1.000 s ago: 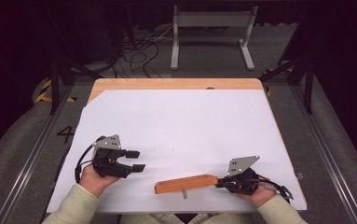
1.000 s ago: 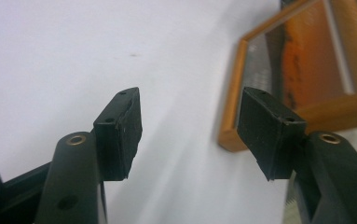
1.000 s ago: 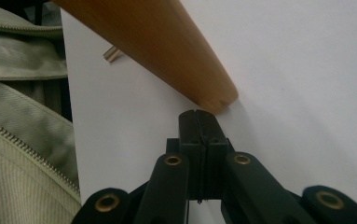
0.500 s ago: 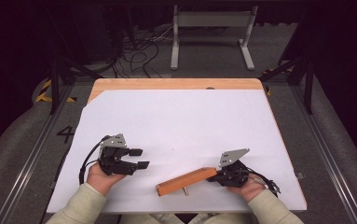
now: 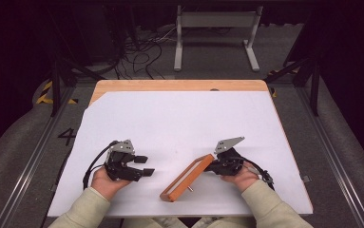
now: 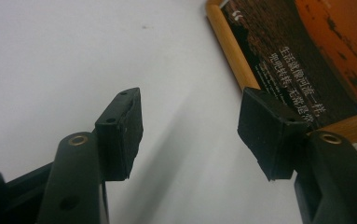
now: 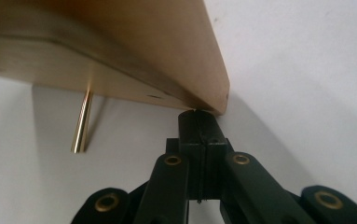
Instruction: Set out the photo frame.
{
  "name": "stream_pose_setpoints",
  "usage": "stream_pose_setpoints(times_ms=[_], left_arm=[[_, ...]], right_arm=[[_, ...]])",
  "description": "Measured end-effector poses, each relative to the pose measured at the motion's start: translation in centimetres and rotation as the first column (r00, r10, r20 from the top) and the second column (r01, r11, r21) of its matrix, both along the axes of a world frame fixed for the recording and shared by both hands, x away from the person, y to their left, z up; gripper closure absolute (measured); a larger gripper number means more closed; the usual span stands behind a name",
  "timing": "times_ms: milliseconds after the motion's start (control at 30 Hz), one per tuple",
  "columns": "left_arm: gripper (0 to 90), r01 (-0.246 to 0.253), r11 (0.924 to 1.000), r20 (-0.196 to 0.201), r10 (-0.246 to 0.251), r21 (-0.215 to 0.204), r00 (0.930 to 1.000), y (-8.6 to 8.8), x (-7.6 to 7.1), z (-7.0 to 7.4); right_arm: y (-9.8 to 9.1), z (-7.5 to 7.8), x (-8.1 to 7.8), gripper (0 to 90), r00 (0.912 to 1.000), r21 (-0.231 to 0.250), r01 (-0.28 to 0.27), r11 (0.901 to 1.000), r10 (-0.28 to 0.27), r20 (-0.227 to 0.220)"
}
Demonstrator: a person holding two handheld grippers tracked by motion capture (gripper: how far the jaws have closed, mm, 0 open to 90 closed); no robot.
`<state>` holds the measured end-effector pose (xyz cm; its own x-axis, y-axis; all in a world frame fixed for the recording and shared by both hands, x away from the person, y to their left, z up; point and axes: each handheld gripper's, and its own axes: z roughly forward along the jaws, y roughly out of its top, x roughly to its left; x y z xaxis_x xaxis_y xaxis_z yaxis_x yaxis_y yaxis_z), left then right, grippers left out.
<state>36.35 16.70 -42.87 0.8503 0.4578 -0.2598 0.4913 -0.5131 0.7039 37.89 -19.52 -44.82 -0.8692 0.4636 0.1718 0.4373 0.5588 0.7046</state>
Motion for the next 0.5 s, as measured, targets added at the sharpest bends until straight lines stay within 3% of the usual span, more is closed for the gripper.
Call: stream_pose_setpoints(times_ms=[200, 500], left_arm=[[40.1, 0.028, 0.9988, -0.014, -0.027, 0.041, 0.9995, -0.4, -0.2, -0.3], [42.5, 0.061, 0.9965, -0.051, -0.058, 0.058, 0.9970, -0.7, -0.4, -0.7]], right_arm=[[1.5, 0.1, 1.4, 90.0, 0.9994, 0.019, 0.028, 0.9994, -0.028, -0.022], [3.9, 0.0, 2.8, 90.0, 0.9991, 0.039, 0.026, 0.9989, -0.024, -0.036]])
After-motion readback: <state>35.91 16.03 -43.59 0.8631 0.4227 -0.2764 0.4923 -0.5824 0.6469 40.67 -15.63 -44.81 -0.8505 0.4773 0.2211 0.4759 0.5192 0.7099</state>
